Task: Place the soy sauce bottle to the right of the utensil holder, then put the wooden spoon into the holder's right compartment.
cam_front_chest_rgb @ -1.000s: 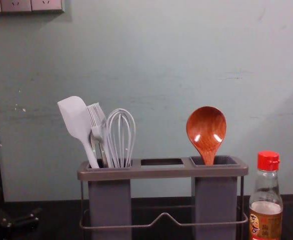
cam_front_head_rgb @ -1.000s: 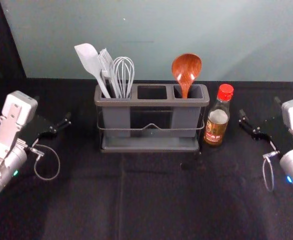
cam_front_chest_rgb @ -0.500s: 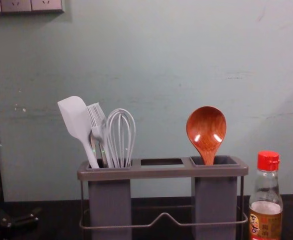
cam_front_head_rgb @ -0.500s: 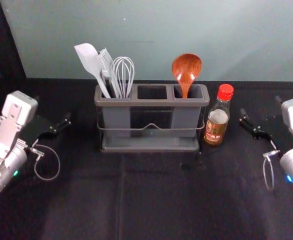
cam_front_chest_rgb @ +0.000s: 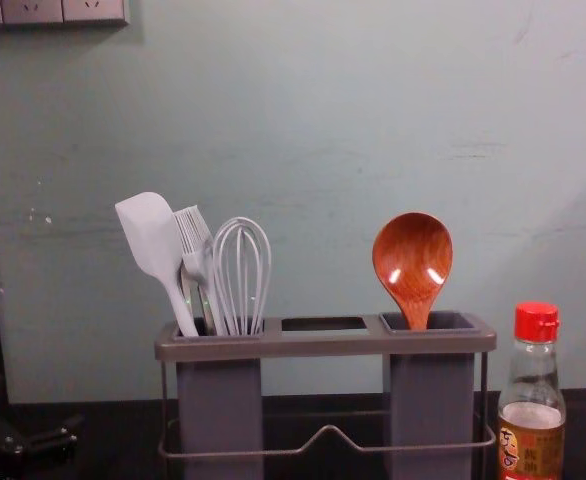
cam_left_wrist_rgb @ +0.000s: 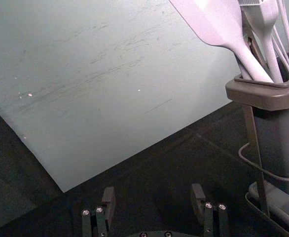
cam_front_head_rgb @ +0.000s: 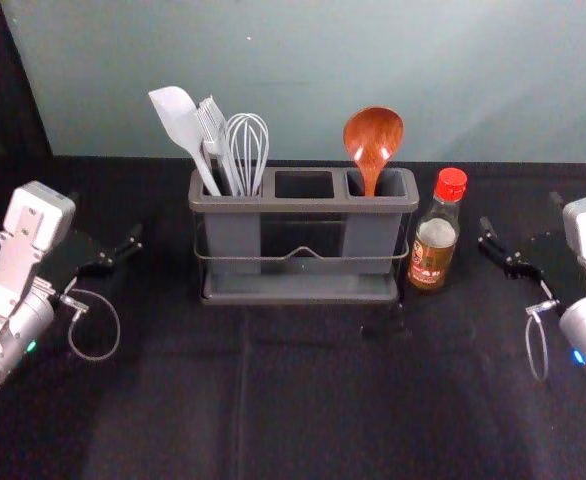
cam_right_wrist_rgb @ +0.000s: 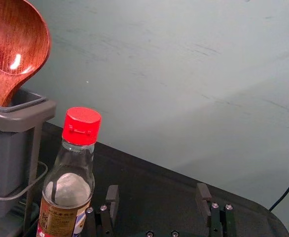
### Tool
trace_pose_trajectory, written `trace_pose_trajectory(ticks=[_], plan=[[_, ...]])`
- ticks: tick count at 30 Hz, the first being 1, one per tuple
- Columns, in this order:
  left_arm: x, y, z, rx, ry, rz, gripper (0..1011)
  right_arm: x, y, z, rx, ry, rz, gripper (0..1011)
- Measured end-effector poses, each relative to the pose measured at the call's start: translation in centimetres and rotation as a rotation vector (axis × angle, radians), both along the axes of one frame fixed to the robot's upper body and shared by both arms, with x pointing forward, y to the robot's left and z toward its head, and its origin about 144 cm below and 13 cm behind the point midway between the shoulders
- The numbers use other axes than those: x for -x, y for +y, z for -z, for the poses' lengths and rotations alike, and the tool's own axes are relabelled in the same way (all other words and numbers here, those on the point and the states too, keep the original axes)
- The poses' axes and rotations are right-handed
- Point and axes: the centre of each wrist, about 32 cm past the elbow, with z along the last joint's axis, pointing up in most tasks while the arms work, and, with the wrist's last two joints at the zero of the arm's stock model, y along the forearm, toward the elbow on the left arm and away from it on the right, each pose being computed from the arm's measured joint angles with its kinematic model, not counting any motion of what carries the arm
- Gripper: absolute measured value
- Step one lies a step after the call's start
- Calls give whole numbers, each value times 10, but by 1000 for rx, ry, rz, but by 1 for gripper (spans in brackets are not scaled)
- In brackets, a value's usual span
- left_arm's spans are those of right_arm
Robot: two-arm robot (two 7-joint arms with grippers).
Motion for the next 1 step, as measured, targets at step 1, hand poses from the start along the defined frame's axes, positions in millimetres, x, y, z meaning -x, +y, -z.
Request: trace_pose_trajectory(ticks=[1], plan=[[0,0,0,0,0,0,1005,0,0,0,0,0,-1,1002]])
